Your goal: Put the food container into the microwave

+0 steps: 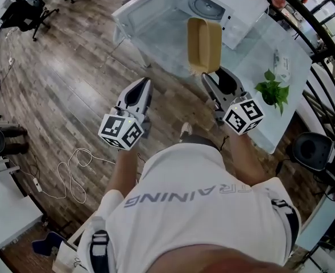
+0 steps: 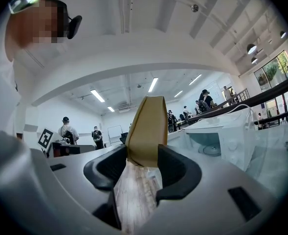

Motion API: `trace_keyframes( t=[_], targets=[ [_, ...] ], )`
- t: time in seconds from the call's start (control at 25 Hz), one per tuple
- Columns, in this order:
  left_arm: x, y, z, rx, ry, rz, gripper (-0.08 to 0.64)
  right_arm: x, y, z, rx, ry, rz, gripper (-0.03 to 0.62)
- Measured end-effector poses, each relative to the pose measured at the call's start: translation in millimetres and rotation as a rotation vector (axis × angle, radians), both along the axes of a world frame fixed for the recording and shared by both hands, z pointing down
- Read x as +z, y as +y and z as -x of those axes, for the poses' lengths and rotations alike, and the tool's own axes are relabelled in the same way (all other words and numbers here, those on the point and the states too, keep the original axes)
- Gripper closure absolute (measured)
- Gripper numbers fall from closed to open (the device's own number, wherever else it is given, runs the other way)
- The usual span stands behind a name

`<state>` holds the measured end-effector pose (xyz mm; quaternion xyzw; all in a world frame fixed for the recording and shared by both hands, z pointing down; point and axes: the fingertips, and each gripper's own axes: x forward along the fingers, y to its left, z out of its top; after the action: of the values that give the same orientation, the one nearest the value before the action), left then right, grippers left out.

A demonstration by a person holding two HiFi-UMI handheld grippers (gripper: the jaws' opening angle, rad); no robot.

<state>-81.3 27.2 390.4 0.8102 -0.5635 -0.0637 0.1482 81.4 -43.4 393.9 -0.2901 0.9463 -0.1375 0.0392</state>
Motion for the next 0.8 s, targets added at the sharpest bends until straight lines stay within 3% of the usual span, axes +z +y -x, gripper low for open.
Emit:
trace_keyframes(
  t=[0.52, 0.8],
  targets=[
    [7, -124, -8, 0.019, -0.025, 0.023, 0.515, 22, -122, -1, -0.006, -0.01, 0.055, 0.376],
    [9, -175, 5, 0.089, -0.021, 0.023, 0.515, 37, -154, 17, 0.025, 0.019, 0.096, 0.376]
  ],
)
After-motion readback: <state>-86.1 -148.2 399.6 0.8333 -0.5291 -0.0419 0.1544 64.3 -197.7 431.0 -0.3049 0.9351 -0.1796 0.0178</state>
